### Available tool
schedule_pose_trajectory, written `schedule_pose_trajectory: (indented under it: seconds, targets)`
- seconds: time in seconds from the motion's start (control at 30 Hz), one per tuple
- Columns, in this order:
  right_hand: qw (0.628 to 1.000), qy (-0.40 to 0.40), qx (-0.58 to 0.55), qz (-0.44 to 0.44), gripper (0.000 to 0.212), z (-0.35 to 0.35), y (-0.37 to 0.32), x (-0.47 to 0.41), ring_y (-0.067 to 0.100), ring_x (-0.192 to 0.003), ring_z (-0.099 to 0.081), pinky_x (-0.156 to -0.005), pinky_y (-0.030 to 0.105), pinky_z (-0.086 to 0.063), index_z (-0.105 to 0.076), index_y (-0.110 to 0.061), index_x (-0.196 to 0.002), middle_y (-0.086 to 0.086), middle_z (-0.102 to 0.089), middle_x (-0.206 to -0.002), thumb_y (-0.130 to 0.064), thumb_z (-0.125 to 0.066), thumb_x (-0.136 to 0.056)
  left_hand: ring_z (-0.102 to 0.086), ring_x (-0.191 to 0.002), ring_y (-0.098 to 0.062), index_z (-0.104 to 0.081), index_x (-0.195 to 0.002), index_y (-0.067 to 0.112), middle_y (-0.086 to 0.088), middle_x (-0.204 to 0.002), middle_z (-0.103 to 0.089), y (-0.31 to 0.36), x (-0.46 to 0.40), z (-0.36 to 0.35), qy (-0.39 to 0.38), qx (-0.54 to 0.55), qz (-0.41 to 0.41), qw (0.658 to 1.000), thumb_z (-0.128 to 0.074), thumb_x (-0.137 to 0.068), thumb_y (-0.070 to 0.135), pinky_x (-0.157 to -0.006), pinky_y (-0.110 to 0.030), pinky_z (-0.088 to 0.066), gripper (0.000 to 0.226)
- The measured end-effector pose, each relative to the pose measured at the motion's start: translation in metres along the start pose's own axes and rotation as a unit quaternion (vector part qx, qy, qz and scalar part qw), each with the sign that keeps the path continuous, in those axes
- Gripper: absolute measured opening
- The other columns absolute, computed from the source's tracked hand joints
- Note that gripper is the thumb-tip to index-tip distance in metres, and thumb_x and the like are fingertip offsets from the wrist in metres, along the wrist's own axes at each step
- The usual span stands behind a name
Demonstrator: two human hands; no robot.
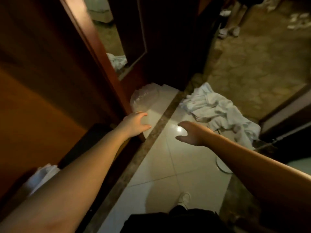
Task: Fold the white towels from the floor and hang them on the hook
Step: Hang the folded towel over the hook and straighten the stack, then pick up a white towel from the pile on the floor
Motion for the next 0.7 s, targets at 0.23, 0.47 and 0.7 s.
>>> schedule_pose_trajectory:
  seconds: [0.23,0.47,0.7]
  targets:
    - [0.993,-0.031,-0.02,-0.111,0.08,-0.015,0.139,0.003,0.025,-0.145,-0.034,-0.116,0.038,-0.031,-0.033,-0.016,-0.155,0.004,-0.037,-0.159,-0.059,-0.057,-0.093,-0.042,-0.14,-0.023,-0.046,-0.148,0.017,-0.004,-0.155,-0.043,0.079,-0.103,-0.08,-0.1,-0.069,-0.039,0.992,-0.066,-0.091,0.049,-0.111,-0.035,-0.036,0.069]
    - [0.977,-0.06,-0.037,-0.203,0.079,-0.016,0.248,-0.018,0.024,-0.146,-0.032,-0.114,0.036,-0.031,-0.031,-0.015,-0.156,0.004,-0.036,-0.159,-0.057,-0.055,-0.095,-0.042,-0.139,-0.024,-0.043,-0.15,0.016,-0.005,-0.157,-0.04,0.131,-0.206,-0.137,-0.194,-0.106,-0.063,0.973,-0.064,-0.094,0.045,-0.109,-0.033,-0.035,0.067]
    - [0.951,-0.074,-0.08,-0.29,0.075,0.004,0.35,-0.089,0.026,-0.143,-0.035,-0.112,0.038,-0.034,-0.035,-0.015,-0.154,0.005,-0.039,-0.157,-0.054,-0.057,-0.094,-0.04,-0.141,-0.025,-0.043,-0.15,0.017,-0.004,-0.157,-0.039,0.171,-0.36,-0.168,-0.249,-0.118,-0.079,0.958,-0.063,-0.094,0.045,-0.113,-0.037,-0.036,0.066]
Point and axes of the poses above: each hand's wrist, its own x-axis away from the middle knuckle, its own z-axis out of the back of the hand, y = z × x, the point moved 5 cm from there along -x, towards the middle knuckle
